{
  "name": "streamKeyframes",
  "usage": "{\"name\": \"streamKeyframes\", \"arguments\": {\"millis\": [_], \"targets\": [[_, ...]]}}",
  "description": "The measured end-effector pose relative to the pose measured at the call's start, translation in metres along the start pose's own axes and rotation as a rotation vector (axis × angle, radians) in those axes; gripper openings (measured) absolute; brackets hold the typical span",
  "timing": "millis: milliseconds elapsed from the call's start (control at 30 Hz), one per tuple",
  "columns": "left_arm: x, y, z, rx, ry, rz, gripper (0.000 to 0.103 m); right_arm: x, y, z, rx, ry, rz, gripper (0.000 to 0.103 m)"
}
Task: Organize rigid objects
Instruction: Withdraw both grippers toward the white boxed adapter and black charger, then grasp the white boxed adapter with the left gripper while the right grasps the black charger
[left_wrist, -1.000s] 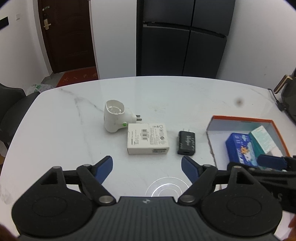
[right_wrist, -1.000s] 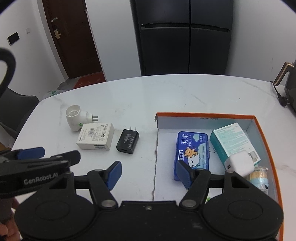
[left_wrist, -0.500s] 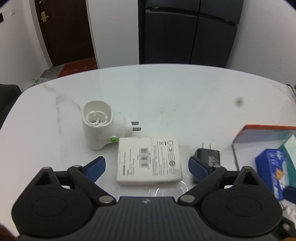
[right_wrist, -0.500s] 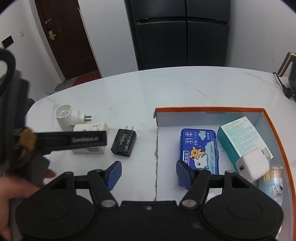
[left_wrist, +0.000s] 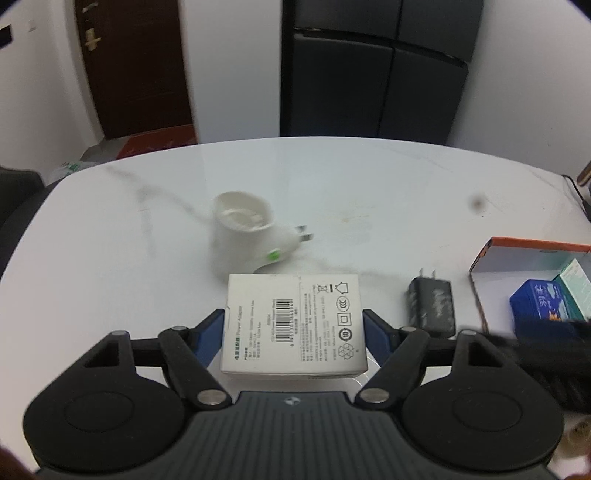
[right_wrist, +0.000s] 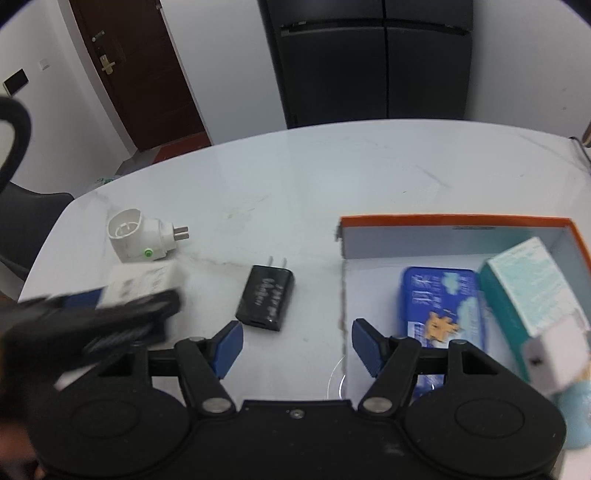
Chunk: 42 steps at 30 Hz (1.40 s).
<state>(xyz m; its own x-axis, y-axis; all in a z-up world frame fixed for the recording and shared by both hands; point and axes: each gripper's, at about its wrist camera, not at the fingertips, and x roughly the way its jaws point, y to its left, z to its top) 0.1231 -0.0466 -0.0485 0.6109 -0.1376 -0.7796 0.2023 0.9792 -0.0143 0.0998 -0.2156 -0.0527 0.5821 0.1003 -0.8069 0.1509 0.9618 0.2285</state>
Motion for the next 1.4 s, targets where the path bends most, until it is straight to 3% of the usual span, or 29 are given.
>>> {"name": "streamKeyframes", "arguments": {"millis": [200,333,400,433,600,833,1400], "targets": [[-0.022,0.025,-0.016,-0.046,0.001,0.027,0.079,0.039,0.017,0.008,-0.002,0.047,-0.001,0.079],[-0.022,0.032,-0.013,-0.061,0.006,0.036,0.079,0.050,0.034,0.014,-0.055,0.024,-0.051,0.077],[-0.026,0.035,-0.013,-0.071,0.002,0.032,0.079,0.051,0.037,0.015,-0.076,0.009,-0.090,0.046],[-0.027,0.036,-0.014,-0.071,-0.003,0.033,0.079,0.050,0.038,0.014,-0.085,0.005,-0.100,0.044],[-0.033,0.033,-0.013,-0.070,-0.019,0.037,0.079,0.040,0.035,0.004,-0.095,-0.004,-0.110,0.043],[-0.045,0.028,-0.012,-0.075,-0.037,0.050,0.079,-0.007,0.047,-0.006,-0.139,-0.040,-0.036,0.043],[-0.117,0.002,-0.023,-0.102,-0.095,0.075,0.079,-0.113,0.047,-0.033,-0.187,-0.088,0.024,0.043]]}}
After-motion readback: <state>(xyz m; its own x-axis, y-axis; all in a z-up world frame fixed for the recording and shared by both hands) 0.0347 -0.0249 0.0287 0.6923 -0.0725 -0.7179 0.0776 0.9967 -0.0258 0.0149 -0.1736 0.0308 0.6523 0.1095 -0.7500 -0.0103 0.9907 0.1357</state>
